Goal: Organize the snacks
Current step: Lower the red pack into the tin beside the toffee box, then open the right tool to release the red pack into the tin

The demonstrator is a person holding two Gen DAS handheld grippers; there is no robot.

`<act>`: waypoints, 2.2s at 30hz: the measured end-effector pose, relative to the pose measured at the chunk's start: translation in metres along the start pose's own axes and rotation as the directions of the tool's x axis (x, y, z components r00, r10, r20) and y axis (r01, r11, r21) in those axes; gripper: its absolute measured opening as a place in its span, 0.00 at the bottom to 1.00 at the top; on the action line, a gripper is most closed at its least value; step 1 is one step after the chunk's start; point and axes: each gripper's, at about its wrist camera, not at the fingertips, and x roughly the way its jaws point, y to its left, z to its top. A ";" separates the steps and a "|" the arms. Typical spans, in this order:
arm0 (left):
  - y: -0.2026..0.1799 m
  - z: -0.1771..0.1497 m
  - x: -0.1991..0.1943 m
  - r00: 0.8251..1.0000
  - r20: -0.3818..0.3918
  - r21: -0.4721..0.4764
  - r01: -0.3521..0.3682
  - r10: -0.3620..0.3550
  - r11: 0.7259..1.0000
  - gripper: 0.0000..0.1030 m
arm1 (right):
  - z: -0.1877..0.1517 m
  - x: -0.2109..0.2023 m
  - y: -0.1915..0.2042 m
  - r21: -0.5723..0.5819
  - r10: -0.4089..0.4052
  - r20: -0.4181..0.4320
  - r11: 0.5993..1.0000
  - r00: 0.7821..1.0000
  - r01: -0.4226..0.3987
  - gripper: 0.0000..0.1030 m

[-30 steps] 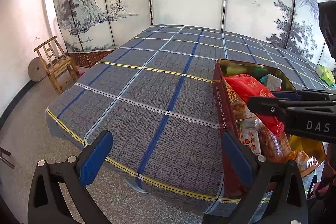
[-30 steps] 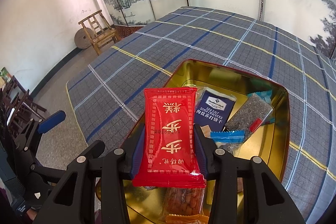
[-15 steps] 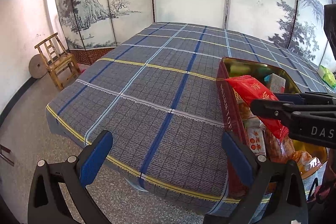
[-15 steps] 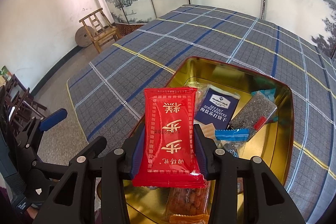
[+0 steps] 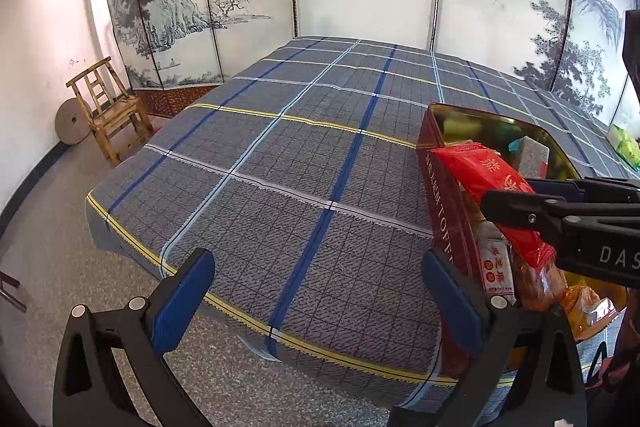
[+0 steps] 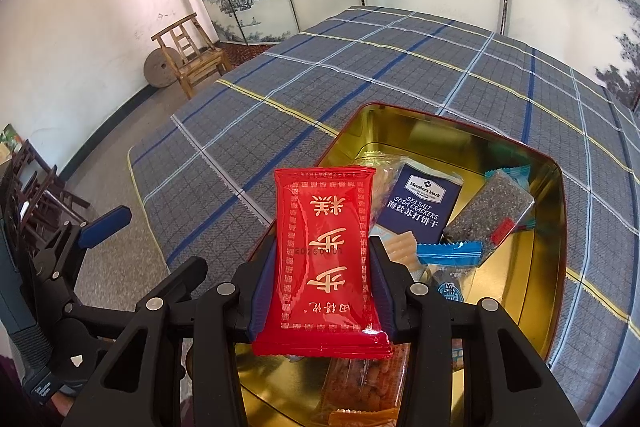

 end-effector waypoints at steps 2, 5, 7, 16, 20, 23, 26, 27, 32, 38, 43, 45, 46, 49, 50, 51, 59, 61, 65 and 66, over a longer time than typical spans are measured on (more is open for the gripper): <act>0.001 0.000 0.001 1.000 -0.003 -0.001 0.000 0.000 1.000 0.99 | 0.000 0.000 0.001 -0.002 0.000 -0.001 1.000 1.000 0.000 0.43; 0.002 -0.001 0.002 1.000 -0.005 -0.004 -0.001 0.001 1.000 0.99 | 0.000 0.000 0.001 0.000 0.001 0.000 1.000 1.000 -0.001 0.43; 0.002 -0.001 0.002 1.000 -0.007 -0.005 -0.002 0.002 1.000 0.99 | 0.000 0.000 0.000 -0.002 -0.001 0.000 1.000 1.000 0.001 0.43; 0.001 0.000 0.003 1.000 -0.009 -0.006 -0.004 0.004 1.000 0.99 | 0.000 0.002 -0.001 0.001 -0.002 -0.003 1.000 1.000 0.002 0.43; 0.002 0.000 0.003 1.000 -0.009 -0.006 -0.004 0.004 1.000 0.99 | -0.001 0.003 -0.004 0.006 -0.009 -0.004 1.000 1.000 0.009 0.43; 0.001 0.000 0.003 1.000 -0.009 -0.005 -0.005 0.004 1.000 0.99 | -0.003 0.003 -0.008 0.016 -0.018 -0.007 1.000 1.000 0.018 0.43; 0.001 0.000 0.003 1.000 -0.006 -0.001 -0.008 0.008 1.000 0.99 | -0.003 0.003 -0.011 0.025 -0.038 -0.013 0.999 0.999 0.038 0.43; 0.001 -0.001 0.002 1.000 -0.004 0.001 -0.008 0.008 1.000 0.99 | -0.003 0.004 -0.012 0.029 -0.041 -0.016 0.999 0.999 0.042 0.43; 0.000 -0.001 0.000 1.000 0.001 0.005 -0.014 0.014 1.000 0.99 | -0.004 0.003 -0.016 0.043 -0.062 -0.022 0.997 0.998 0.063 0.44; -0.004 0.000 -0.005 1.000 0.008 0.005 -0.024 0.024 1.000 0.99 | -0.007 0.000 -0.018 0.056 -0.068 -0.025 0.996 0.997 0.070 0.43; -0.006 0.002 -0.013 0.999 0.023 0.006 -0.033 0.033 0.999 0.99 | -0.009 -0.004 -0.022 0.073 -0.062 -0.020 0.995 0.998 0.063 0.44; -0.008 0.003 -0.016 0.999 0.028 0.009 -0.037 0.036 0.999 0.99 | -0.010 -0.009 -0.025 0.092 -0.039 -0.004 0.995 0.999 0.039 0.45; -0.009 0.003 -0.018 0.999 0.031 0.011 -0.038 0.037 0.999 0.99 | -0.011 -0.013 -0.026 0.096 -0.035 0.008 0.995 0.999 0.034 0.45; -0.013 0.005 -0.024 0.998 0.041 0.018 -0.038 0.038 0.999 0.99 | -0.013 -0.032 -0.028 0.094 -0.017 0.076 0.996 0.997 0.010 0.45; -0.014 0.006 -0.027 0.998 0.049 0.019 -0.039 0.038 0.999 0.99 | -0.013 -0.041 -0.027 0.088 -0.009 0.107 0.996 0.994 0.000 0.45; -0.016 0.007 -0.029 0.998 0.055 0.022 -0.040 0.039 0.999 0.99 | -0.014 -0.049 -0.026 0.078 -0.011 0.137 0.997 0.991 0.000 0.45; -0.026 0.012 -0.050 0.993 0.111 -0.001 -0.027 0.027 1.000 0.99 | -0.030 -0.118 -0.016 0.009 -0.094 0.377 0.995 0.922 0.098 0.63; -0.029 0.013 -0.057 0.991 0.134 -0.005 -0.027 0.027 1.000 0.99 | -0.035 -0.131 -0.013 -0.004 -0.118 0.420 0.991 0.900 0.132 0.69; -0.036 0.015 -0.070 0.985 0.171 0.000 -0.021 0.020 1.000 0.99 | -0.045 -0.147 -0.005 -0.036 -0.158 0.479 0.979 0.864 0.199 0.78; -0.037 0.016 -0.073 0.983 0.183 -0.001 -0.019 0.019 1.000 0.99 | -0.047 -0.149 -0.002 -0.042 -0.168 0.491 0.975 0.855 0.216 0.79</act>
